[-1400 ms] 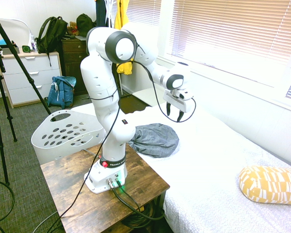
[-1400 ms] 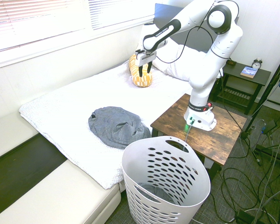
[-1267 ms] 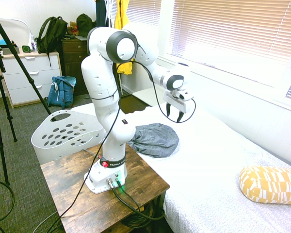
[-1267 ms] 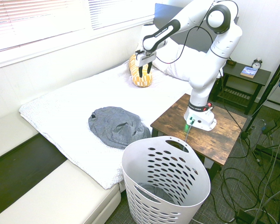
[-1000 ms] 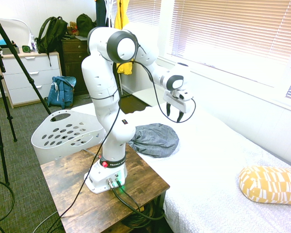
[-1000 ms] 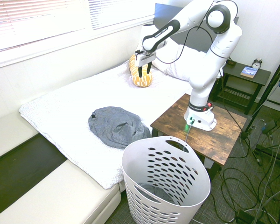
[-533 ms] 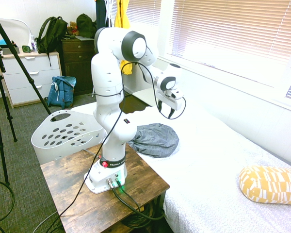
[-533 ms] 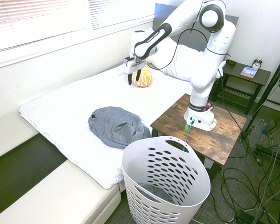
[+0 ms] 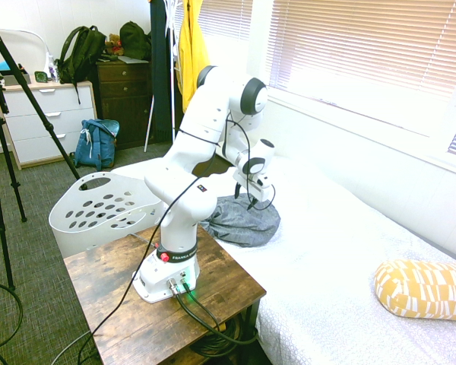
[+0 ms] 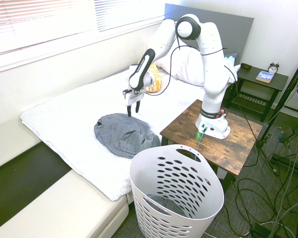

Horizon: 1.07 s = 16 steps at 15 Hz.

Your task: Put my clothes in the laundry bag

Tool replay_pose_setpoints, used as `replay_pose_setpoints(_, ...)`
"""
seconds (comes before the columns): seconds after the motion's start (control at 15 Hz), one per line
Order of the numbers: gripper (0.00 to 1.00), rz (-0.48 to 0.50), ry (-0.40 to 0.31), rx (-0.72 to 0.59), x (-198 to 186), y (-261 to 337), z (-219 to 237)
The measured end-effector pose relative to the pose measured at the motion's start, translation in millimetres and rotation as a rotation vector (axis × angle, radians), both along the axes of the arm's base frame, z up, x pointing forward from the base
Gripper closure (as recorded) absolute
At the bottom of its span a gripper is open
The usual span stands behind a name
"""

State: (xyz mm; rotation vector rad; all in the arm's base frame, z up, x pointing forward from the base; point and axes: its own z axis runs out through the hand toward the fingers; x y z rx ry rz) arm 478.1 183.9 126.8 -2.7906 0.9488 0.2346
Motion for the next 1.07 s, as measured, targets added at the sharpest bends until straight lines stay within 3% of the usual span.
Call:
replay_pose_setpoints(0.6, 0.0, 0.077, 0.087, 0.066, -32, 54, -120)
replay_pose_setpoints(0.93, 0.0, 0.175, 0.05, 0.005, -48, 71, -142)
replay_pose_setpoints(1.0, 1.0, 0.193, 0.041, -0.006, -51, 74, -142)
replay_pose_setpoints(1.07, 1.0, 0.203, 0.034, -0.012, -53, 77, -142)
